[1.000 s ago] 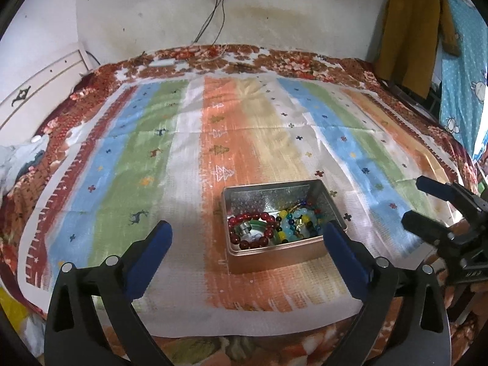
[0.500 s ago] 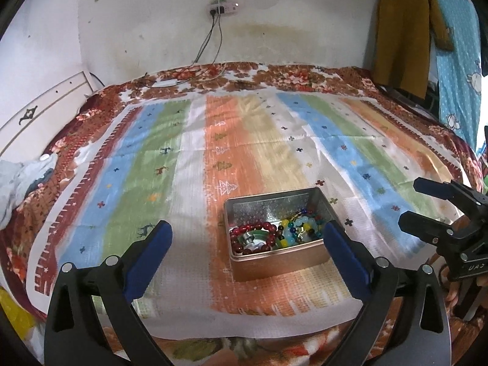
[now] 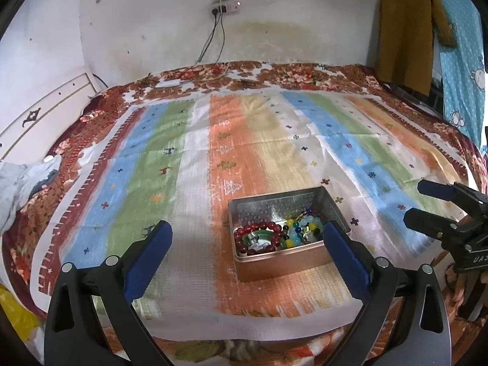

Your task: Organize jewelry

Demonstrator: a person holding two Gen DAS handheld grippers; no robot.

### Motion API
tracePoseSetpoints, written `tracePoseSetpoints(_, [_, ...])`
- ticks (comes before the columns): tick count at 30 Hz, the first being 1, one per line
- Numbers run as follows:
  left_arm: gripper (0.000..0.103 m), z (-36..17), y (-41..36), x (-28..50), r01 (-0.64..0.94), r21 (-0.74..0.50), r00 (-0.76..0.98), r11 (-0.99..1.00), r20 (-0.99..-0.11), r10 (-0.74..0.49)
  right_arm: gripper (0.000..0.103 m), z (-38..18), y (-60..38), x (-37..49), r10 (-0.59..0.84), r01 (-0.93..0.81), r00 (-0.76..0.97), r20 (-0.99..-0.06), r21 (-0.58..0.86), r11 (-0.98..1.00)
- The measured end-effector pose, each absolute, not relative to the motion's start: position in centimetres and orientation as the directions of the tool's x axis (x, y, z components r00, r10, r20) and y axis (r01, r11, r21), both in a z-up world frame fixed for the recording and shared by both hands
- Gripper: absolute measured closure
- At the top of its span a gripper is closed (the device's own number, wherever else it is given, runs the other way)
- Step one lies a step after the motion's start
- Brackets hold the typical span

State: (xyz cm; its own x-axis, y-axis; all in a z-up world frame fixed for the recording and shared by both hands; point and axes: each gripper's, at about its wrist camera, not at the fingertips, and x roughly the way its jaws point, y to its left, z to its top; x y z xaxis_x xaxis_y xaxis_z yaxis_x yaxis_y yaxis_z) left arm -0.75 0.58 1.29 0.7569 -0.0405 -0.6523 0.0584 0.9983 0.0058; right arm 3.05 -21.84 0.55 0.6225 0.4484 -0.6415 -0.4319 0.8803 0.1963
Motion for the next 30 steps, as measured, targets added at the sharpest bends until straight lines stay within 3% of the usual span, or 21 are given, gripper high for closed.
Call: tracePoseSetpoints(30, [0.006, 0.87, 0.30, -0.54, 0.082, 0.000, 0.751, 0.997, -0.657, -0.062, 0.005, 0.13, -21.35, 3.27, 0.439, -0.436, 0.613, -0.657, 0.182, 0.881])
